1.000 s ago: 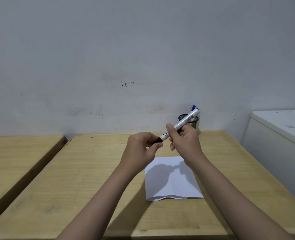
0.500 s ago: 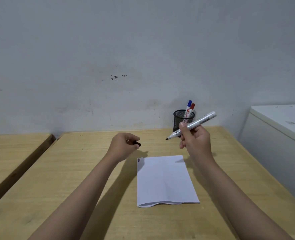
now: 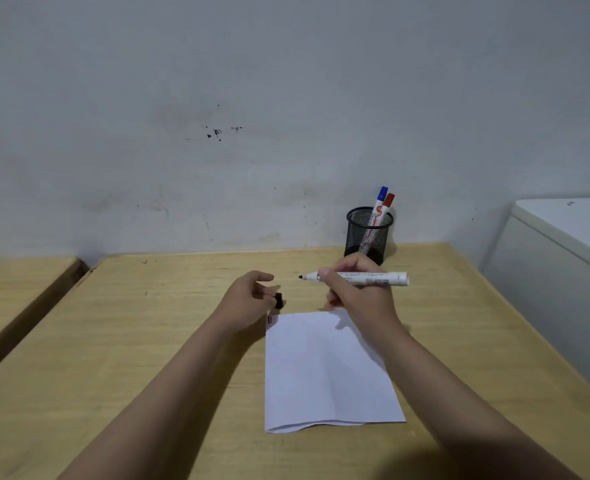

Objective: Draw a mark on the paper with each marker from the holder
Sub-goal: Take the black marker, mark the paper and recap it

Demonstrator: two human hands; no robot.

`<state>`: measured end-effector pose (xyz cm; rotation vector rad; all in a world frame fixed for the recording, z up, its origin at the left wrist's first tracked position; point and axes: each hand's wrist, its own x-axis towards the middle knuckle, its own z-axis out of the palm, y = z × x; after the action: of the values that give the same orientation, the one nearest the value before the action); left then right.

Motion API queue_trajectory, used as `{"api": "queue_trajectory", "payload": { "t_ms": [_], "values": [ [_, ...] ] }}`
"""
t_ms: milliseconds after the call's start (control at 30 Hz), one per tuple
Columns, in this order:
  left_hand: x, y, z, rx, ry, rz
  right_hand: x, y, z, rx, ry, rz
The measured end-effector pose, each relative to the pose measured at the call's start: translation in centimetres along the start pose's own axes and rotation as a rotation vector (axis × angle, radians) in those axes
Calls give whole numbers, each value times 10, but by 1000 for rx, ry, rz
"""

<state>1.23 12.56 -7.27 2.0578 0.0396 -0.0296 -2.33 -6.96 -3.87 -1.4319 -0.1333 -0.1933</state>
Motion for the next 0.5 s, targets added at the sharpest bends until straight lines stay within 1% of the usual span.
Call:
{"api": "queue_trajectory", "payload": {
  "t_ms": [33,100,200,267,333,433,500],
  "values": [
    [-3,-3,-3,-18,9,8,3,2,6,27,-11,36],
    [-10,-8,-9,23,5,31,9,8,17,69,-32,111],
    [-24,-14,-16,104,-78,26,13,17,35,108,-43,213],
    [-29,-17,-16,213,-109,55,12,26,45,97,-12,255],
    [-31,-19,-14,295,-95,88,11,37,50,53,33,249],
    [-31,-23,-14,301,-61,130,7,50,51,-48,50,208],
    [-30,-24,-14,319,-51,165,6,54,50,-73,45,186]
  ]
}}
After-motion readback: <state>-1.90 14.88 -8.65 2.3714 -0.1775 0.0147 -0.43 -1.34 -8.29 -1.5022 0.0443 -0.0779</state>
